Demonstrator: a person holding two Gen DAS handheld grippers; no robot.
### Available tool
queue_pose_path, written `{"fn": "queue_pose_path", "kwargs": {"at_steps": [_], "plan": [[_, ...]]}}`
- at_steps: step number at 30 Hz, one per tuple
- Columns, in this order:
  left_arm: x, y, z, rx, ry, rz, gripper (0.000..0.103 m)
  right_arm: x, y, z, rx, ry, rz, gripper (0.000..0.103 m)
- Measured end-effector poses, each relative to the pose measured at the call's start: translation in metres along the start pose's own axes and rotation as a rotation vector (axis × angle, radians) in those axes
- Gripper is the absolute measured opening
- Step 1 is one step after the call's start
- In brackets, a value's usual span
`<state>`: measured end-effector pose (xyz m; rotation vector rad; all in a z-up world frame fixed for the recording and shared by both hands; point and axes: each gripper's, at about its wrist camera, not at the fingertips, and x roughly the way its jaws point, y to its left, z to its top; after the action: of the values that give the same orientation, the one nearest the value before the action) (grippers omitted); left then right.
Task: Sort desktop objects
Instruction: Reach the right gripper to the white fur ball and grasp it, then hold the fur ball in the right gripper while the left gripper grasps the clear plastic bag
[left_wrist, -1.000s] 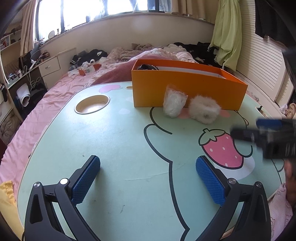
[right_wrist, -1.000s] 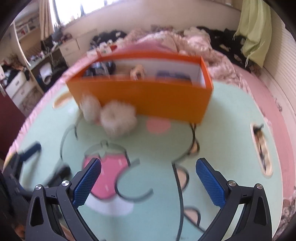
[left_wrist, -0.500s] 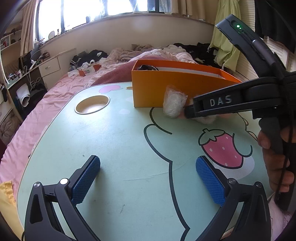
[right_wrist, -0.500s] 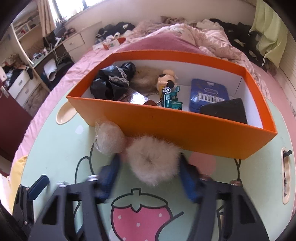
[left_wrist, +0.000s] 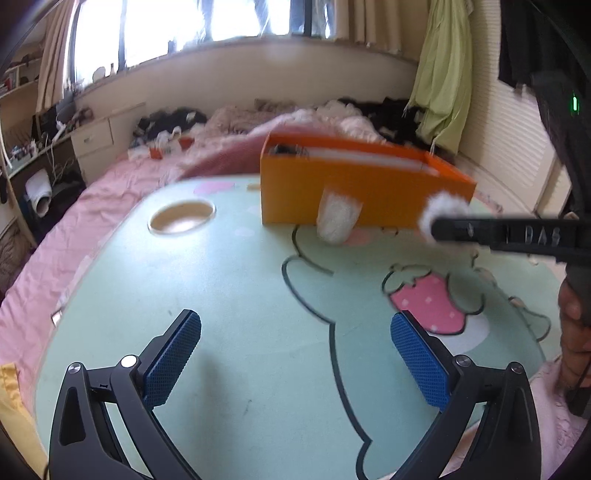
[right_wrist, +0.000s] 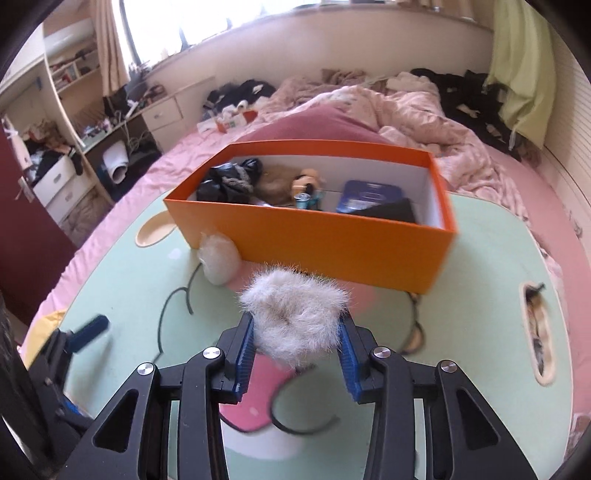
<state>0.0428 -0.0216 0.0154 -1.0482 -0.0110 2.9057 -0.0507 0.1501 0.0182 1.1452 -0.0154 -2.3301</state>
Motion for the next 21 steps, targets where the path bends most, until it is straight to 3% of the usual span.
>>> {"fn": "queue_pose_path", "kwargs": {"at_steps": [2,4,9,11,15,17,18,21], "plan": [[-0.008,-0.003,0.008,0.025,-0.047,0.005,0.102,-0.004,-0.011,-0.004,0.025,-0.005,-0.005,0.039],[-0.006,-0.006,0.023,0.061,-0.046,-0.002,0.101,-0.005,-0.019,-0.006,0.047,-0.002,-0.004,0.039],[0.027,-0.015,0.059,0.110,0.087,-0.087,0.092,-0.005,-0.027,-0.009,0.071,0.000,0.008,0.039],[0.043,-0.020,0.068,0.128,0.113,-0.067,0.086,-0.005,-0.025,-0.009,0.069,-0.003,0.014,0.039],[0.078,-0.030,0.079,0.126,0.218,-0.103,0.064,-0.007,-0.025,-0.009,0.065,-0.004,0.024,0.039],[0.094,-0.032,0.081,0.102,0.275,-0.125,0.046,-0.008,-0.026,-0.010,0.069,-0.007,0.027,0.039],[0.098,-0.033,0.080,0.089,0.291,-0.131,0.028,-0.009,-0.027,-0.010,0.071,-0.009,0.027,0.039],[0.100,-0.028,0.076,0.041,0.295,-0.175,0.027,-0.010,-0.030,-0.010,0.075,-0.014,0.025,0.039]]}}
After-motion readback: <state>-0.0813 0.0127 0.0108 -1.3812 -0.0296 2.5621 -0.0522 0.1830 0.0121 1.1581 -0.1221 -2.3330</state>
